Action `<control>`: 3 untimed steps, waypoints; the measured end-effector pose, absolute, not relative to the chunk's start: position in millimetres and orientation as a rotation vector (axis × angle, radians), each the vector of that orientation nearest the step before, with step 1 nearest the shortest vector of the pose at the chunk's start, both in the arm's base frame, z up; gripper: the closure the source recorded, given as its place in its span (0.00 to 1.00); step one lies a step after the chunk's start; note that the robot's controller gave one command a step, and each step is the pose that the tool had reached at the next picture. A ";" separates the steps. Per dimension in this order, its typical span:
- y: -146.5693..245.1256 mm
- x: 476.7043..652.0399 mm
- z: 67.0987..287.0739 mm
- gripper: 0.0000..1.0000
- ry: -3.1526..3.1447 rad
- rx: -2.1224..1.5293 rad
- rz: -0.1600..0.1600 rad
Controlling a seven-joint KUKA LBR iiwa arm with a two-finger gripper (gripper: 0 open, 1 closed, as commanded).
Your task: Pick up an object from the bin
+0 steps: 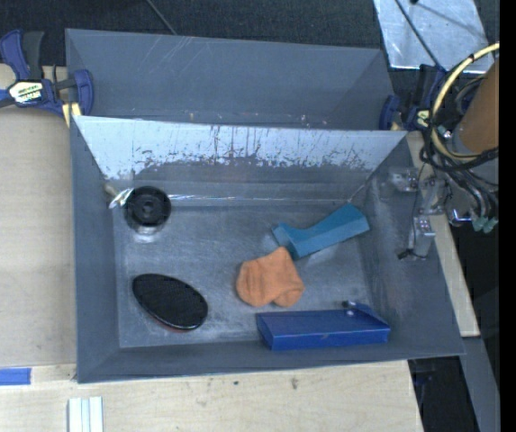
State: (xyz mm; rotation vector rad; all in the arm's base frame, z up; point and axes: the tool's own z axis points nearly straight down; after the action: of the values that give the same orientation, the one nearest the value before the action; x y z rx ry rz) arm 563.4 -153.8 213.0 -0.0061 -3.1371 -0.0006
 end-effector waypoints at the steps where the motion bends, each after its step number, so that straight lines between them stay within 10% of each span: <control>1: -153.1 565.1 218.0 0.00 -3.146 -0.001 0.002; 3: -126.6 585.9 125.2 0.00 -3.143 0.071 0.000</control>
Offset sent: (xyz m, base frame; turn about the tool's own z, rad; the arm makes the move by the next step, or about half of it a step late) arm 0.0589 0.0366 -0.1111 0.0020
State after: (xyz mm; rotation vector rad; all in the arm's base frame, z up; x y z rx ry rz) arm 585.9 -126.6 125.2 0.0713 -3.1427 0.0001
